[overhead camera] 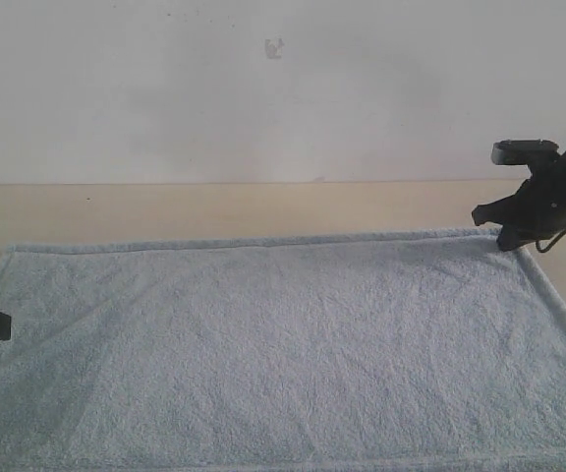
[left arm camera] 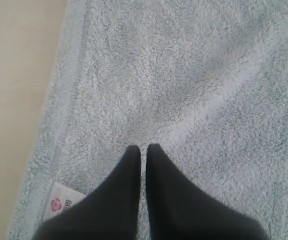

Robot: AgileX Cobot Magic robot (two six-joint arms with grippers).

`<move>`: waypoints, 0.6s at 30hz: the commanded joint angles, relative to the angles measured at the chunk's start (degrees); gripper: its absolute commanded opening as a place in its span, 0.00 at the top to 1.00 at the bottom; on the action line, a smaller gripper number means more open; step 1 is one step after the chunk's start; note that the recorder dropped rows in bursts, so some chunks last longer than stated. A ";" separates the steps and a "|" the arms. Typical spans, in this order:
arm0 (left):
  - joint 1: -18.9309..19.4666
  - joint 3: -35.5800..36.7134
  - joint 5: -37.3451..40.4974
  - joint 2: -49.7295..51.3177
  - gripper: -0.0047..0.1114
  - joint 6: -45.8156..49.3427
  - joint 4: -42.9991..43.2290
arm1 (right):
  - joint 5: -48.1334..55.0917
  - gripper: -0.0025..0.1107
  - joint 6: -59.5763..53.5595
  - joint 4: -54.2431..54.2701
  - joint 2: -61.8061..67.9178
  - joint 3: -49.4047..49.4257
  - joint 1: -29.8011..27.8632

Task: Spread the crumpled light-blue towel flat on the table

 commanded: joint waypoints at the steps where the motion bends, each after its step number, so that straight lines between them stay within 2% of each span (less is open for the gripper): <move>1: -0.02 0.18 -0.50 -0.35 0.92 0.38 -0.51 | -1.12 0.98 0.29 -2.22 0.11 -0.28 -0.02; 8: -0.02 0.18 -0.65 -0.35 0.92 0.52 -0.51 | -1.38 0.98 5.67 -10.85 0.13 -0.28 -0.02; 14: -0.02 0.18 -1.27 -0.35 0.92 1.16 -0.51 | -1.53 0.98 6.14 -10.12 -0.23 -0.28 -0.02; 18: -0.02 0.18 -3.26 -0.60 0.92 1.63 -0.51 | -2.87 0.98 0.91 -4.04 -2.86 -0.28 -0.02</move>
